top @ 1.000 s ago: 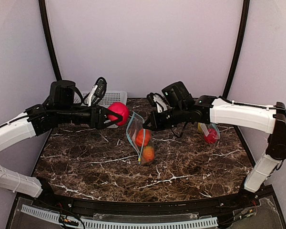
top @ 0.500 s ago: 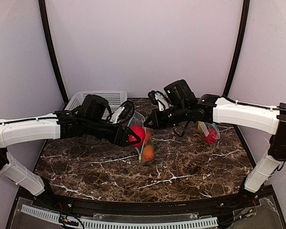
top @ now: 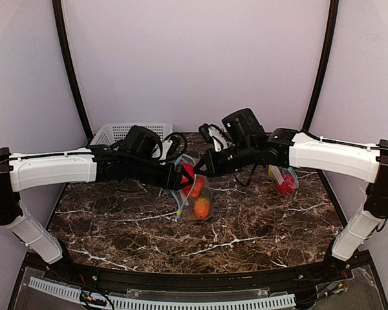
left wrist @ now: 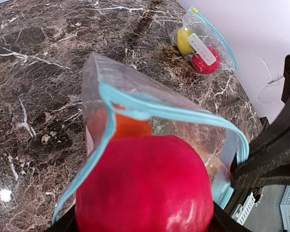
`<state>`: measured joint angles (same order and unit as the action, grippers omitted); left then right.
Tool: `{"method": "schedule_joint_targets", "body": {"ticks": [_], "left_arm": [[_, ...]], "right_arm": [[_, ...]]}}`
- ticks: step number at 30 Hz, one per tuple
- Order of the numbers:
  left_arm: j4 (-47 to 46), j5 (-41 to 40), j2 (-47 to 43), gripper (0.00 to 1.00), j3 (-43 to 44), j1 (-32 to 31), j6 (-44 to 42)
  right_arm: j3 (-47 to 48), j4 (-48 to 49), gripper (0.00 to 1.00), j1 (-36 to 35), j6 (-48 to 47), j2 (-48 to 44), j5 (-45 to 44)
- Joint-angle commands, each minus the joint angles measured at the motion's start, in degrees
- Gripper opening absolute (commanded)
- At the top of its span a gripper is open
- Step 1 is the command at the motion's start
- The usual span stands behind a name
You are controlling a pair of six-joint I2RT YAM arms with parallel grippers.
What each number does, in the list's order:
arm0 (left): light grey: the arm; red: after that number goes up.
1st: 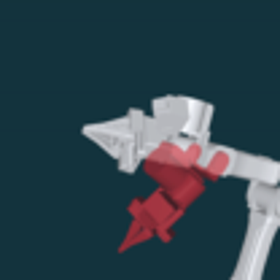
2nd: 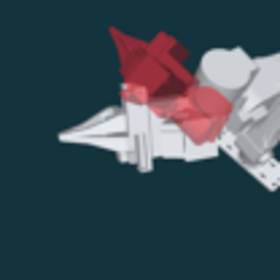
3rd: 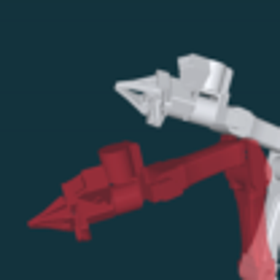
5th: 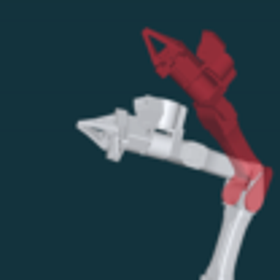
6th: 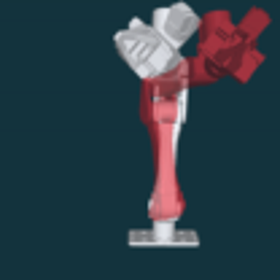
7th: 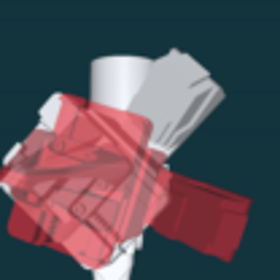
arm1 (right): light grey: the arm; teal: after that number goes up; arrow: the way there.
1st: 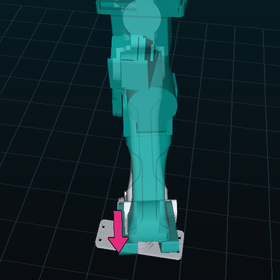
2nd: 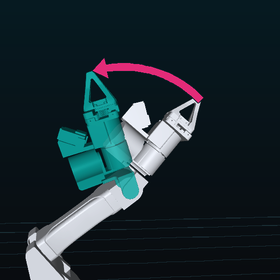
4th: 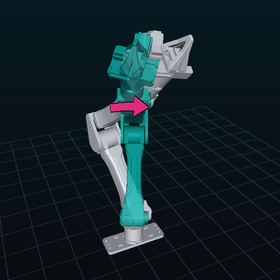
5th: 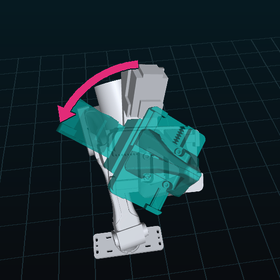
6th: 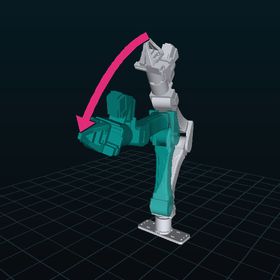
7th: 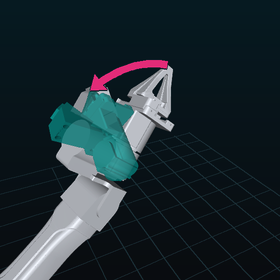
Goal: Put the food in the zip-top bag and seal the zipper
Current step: Place the fake vegetable in the zipper food storage bag.
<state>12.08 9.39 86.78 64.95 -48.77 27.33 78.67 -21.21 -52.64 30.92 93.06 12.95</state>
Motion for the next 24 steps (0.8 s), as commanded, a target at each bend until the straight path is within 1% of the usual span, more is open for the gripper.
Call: {"method": "schedule_joint_targets", "body": {"ticks": [1,4,7,14,18,21,22,24], "left_arm": [[0.78,-5.29,0.41,0.52,1.77,-0.18,1.22],[-0.55,-7.76,0.3,0.52,1.25,-0.13,1.91],[-3.76,-10.53,0.11,0.53,-0.18,-0.13,2.81],[-5.84,-10.81,3.36,0.58,-0.29,-0.13,3.3],[-5.58,-10.31,3.61,0.69,-0.13,-0.13,2.5],[-5.46,-9.61,2.24,0.75,-0.17,-0.13,1.29],[-5.19,-8.56,1.85,0.79,-0.17,-0.16,1.09],[-4.61,-6.25,0.53,0.83,-0.24,-0.18,0.6]], "right_arm": [[-0.76,3.4,0.0,-0.95,-0.07,-0.02,3.4],[-0.95,4.63,0.0,-0.97,0.34,0.49,5.04],[-1.22,5.55,0.0,-0.97,0.84,0.7,6.3],[-1.24,6.62,0.0,-0.97,1.28,1.27,7.57],[-1.77,6.62,0.0,-0.93,2.07,1.26,5.86],[-2.27,6.62,0.0,-0.86,2.87,0.99,4.01],[-2.37,6.62,0.0,-0.81,3.11,0.98,3.41],[-2.55,6.34,0.0,-0.65,3.58,0.99,2.34]]}}
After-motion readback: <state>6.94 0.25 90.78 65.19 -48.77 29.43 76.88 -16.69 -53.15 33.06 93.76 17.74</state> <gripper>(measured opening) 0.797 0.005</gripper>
